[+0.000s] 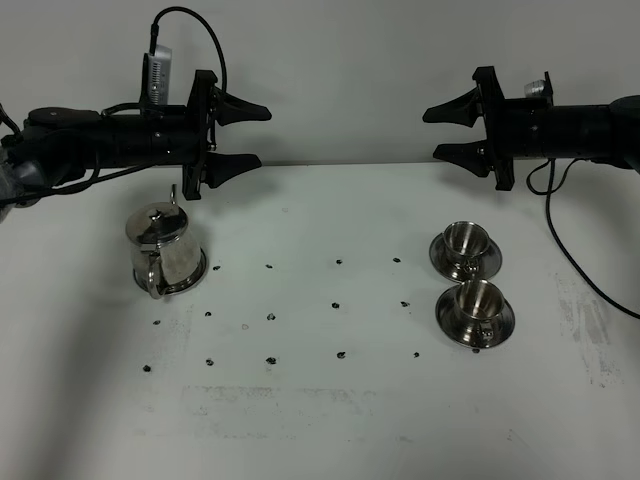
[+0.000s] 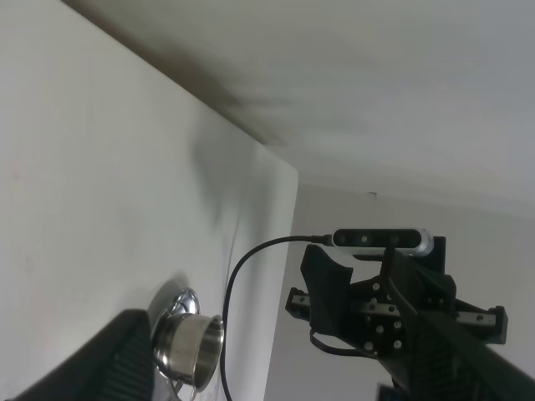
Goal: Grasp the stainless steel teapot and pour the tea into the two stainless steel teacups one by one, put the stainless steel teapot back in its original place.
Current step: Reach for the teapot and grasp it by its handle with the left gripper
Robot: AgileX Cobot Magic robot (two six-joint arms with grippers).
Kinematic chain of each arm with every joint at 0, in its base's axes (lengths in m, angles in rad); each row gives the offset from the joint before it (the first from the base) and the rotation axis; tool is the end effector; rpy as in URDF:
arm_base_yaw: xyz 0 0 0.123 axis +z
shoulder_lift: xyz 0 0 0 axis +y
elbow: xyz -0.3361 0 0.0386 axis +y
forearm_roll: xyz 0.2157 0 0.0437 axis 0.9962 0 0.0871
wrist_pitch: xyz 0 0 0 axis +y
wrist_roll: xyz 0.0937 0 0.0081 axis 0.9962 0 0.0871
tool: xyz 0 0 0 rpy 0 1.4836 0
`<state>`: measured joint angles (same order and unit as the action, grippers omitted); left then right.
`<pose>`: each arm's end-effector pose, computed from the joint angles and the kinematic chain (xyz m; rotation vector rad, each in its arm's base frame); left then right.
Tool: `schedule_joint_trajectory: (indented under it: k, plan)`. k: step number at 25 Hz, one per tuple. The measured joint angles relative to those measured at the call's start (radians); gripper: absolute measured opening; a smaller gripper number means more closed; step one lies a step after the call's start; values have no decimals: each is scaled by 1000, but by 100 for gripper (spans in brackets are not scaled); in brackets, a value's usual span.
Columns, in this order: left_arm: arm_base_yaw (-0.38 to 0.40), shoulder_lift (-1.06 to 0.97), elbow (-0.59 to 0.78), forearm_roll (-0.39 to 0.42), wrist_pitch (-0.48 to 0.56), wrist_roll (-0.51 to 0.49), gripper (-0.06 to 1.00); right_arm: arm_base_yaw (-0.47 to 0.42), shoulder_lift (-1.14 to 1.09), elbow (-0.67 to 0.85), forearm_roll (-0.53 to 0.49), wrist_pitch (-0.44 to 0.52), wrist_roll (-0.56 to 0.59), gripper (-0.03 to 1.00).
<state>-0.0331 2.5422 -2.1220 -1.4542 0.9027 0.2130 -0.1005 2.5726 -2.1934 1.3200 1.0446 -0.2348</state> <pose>0.5635 -0.0921 0.2055 -0.6403 2.1807 -1.6127 0.5649 0.0223 0.1994 0.5374 2.2523 1.5197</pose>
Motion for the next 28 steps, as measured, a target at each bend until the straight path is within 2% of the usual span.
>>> schedule_joint_trajectory:
  k: [8, 11, 16, 20, 23, 25, 28]
  plan:
    - [0, 0, 0, -19, 1, 2, 65, 0, 0, 0, 0, 0, 1, 52]
    - [0, 0, 0, -20, 1, 40, 65, 0, 0, 0, 0, 0, -14, 52]
    - [0, 0, -17, -20, 21, 273, 65, 0, 0, 0, 0, 0, -132, 51]
    - [0, 0, -92, -5, 75, 504, 64, 0, 1, -27, -2, 24, -301, 49]
    - [0, 0, -177, 81, 125, 639, 62, 0, 1, -88, -27, 56, -417, 48]
    - [0, 0, -237, 156, 146, 677, 59, 0, 1, -143, -80, 64, -467, 48]
    - [-3, -1, -329, 312, 163, 698, 56, 0, 1, -244, -228, 64, -498, 48]
